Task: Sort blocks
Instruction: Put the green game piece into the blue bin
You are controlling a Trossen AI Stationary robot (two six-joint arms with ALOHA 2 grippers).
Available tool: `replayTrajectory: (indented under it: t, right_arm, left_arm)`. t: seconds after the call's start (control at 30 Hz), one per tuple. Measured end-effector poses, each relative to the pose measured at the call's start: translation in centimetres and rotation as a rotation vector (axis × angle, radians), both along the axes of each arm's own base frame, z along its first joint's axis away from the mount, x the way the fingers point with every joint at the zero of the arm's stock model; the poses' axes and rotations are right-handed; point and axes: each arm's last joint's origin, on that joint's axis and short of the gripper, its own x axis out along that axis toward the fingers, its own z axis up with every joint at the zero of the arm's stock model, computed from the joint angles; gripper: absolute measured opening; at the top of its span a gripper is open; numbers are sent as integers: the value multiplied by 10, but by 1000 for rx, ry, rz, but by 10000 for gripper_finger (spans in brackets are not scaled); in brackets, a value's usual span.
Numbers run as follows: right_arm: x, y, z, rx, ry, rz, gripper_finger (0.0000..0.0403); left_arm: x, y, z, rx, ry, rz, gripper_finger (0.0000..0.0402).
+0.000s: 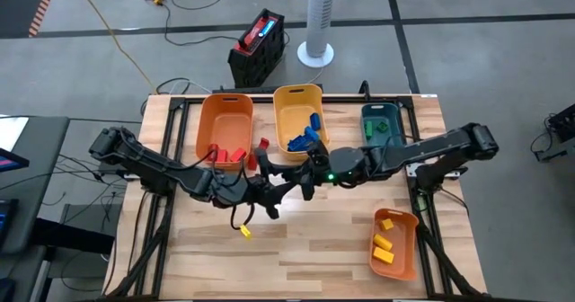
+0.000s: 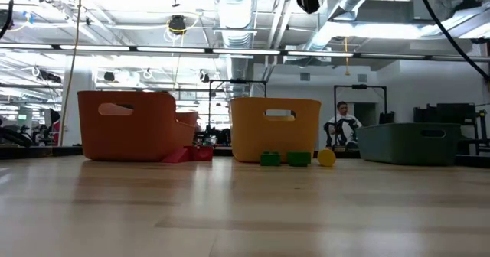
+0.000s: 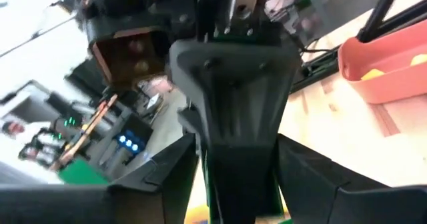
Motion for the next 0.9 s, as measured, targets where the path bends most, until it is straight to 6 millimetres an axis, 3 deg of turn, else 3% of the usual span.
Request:
replayTrajectory:
  t: [0.13,0.27,0.6,0.9]
  right_arm:
    - [-14,-2,2,4,82,12,77]
    - [-41,-12,7,12,211,-12,77]
    - [-123,-76,-2,-9,734,-392,85]
    - [-143,-130,-23,30,996,-627,86]
  left_arm:
    - [-2,1,1,-68,-30,33,203]
    - [-3,3,0,-191,-68,63,209]
    - [-7,8,-26,-625,-8,131,208]
    - [-12,18,-41,-894,162,124,208]
